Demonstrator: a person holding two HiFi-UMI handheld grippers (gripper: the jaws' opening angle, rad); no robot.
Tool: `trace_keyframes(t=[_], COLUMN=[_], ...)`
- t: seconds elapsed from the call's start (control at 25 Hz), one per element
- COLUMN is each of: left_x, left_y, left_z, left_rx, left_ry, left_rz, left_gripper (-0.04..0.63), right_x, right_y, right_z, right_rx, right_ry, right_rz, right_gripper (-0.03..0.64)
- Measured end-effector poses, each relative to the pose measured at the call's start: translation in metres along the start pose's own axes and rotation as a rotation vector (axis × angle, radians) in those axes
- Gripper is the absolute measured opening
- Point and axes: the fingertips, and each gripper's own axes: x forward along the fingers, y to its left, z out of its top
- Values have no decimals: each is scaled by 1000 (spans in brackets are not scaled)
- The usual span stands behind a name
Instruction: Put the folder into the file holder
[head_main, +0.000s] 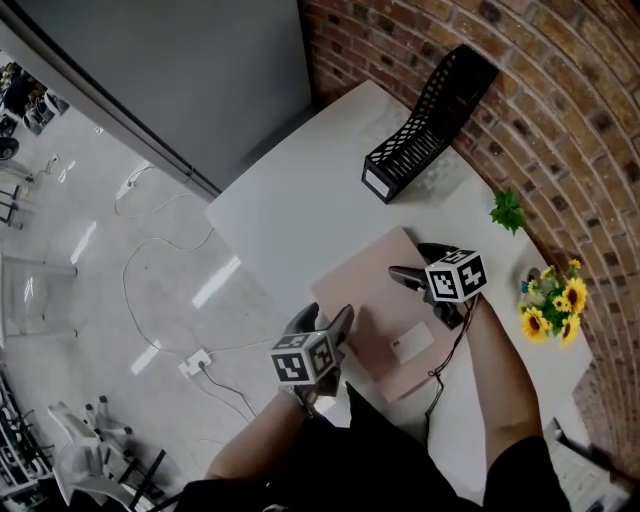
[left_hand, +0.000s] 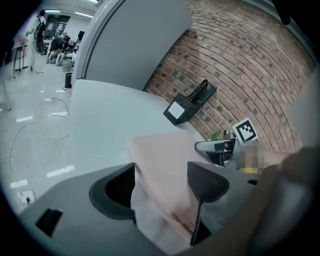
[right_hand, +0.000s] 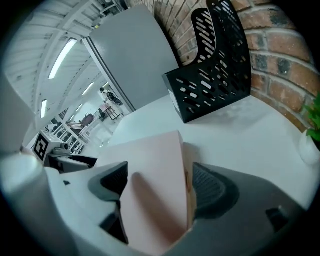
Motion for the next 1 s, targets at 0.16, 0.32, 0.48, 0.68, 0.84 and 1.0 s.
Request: trace_keyframes(t=[0.16,0.32,0.48,0.68,0.84,1.0], left_x=[4,9,13,15,5,-14], left_y=[3,4,7,7,1,-11], left_z=[-4,-8,-11,-10,5,36], left_rx=[-31,-33,-47,-52,11,91], left_ry=[7,18,28,33,-4,-91], left_rz=[2,4,6,5,-3,-6], left_gripper=[314,314,314,314,314,314], right_x=[8,11,12,9,-2,-23], right_y=[1,1,2,2,9,24], right_z=[-5,-6,-7,-6,5,34], right_rx=[3,7,9,-4,-14,-46], right_ry=[16,24,32,8,-57,-178], right_rz=[13,16,15,-6,-17,-32], right_gripper=[414,411,409,402,399,397])
